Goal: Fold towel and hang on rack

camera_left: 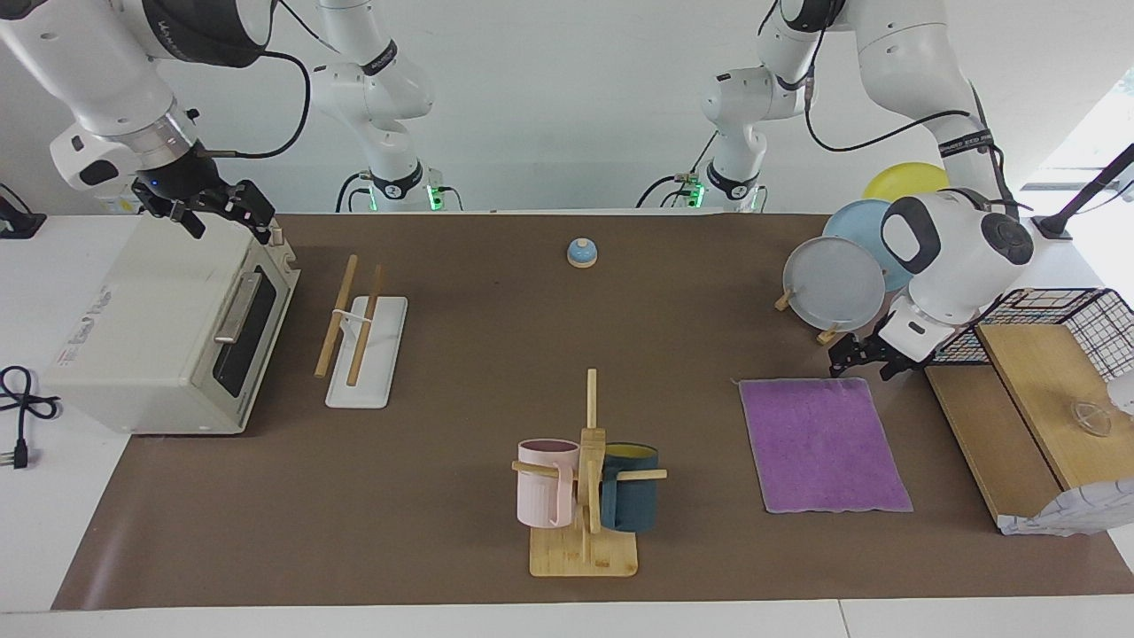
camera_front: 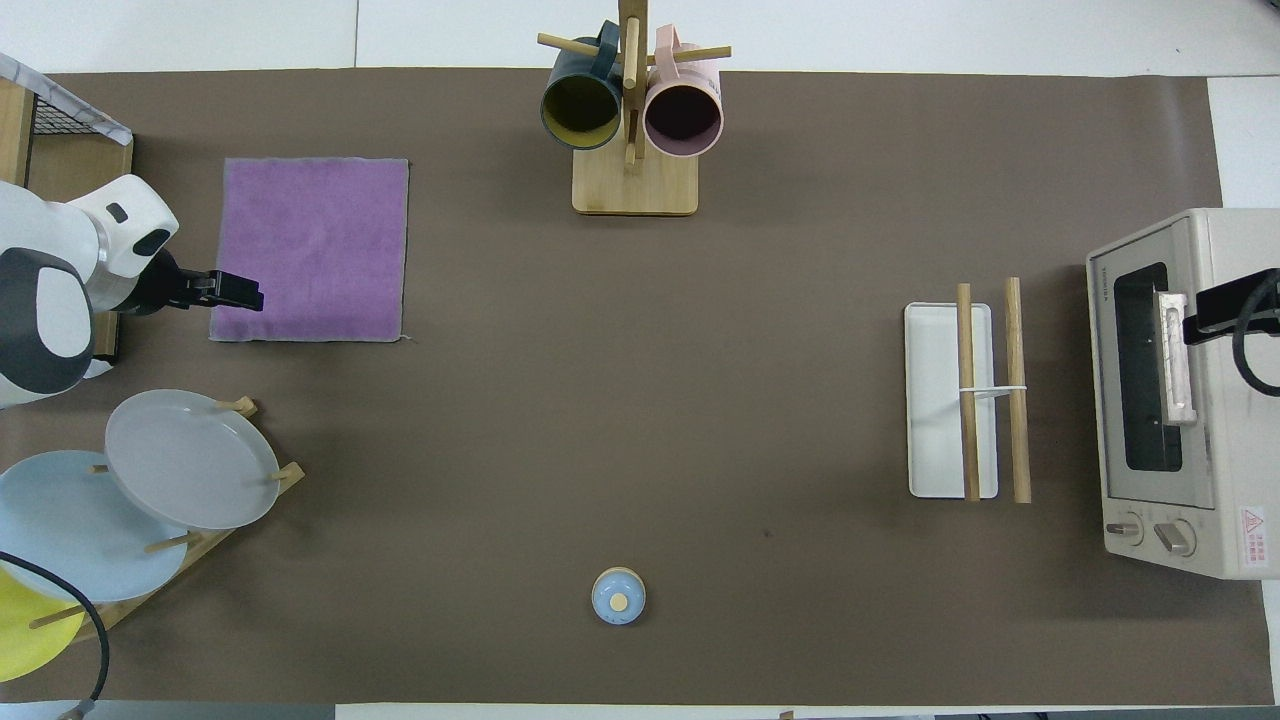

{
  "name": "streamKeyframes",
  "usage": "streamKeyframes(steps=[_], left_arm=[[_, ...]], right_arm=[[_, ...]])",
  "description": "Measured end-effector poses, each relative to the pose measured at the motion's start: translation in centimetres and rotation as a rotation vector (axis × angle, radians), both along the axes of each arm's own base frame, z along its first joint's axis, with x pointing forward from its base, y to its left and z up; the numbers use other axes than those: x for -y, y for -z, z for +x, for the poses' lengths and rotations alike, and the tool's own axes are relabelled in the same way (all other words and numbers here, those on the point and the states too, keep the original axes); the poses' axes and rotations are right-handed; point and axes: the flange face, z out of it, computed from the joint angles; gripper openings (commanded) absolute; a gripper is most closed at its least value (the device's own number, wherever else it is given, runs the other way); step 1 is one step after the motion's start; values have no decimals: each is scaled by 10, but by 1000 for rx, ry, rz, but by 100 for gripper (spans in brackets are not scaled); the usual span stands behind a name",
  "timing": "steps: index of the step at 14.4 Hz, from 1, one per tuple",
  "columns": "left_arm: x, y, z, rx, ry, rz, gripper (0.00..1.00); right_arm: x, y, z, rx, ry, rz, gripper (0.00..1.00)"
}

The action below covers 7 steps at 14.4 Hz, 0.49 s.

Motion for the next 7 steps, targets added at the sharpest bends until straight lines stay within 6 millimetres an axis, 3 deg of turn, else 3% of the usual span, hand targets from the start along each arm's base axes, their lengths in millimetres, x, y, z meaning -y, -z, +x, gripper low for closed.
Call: streamKeyframes(steps=[5,7], left_arm=[[-9,33,6,6,28,3,100],[-25,37,5,2,24,2,100]], right_arm=[[0,0,0,0,0,0,100],[0,0,0,0,0,0,100]])
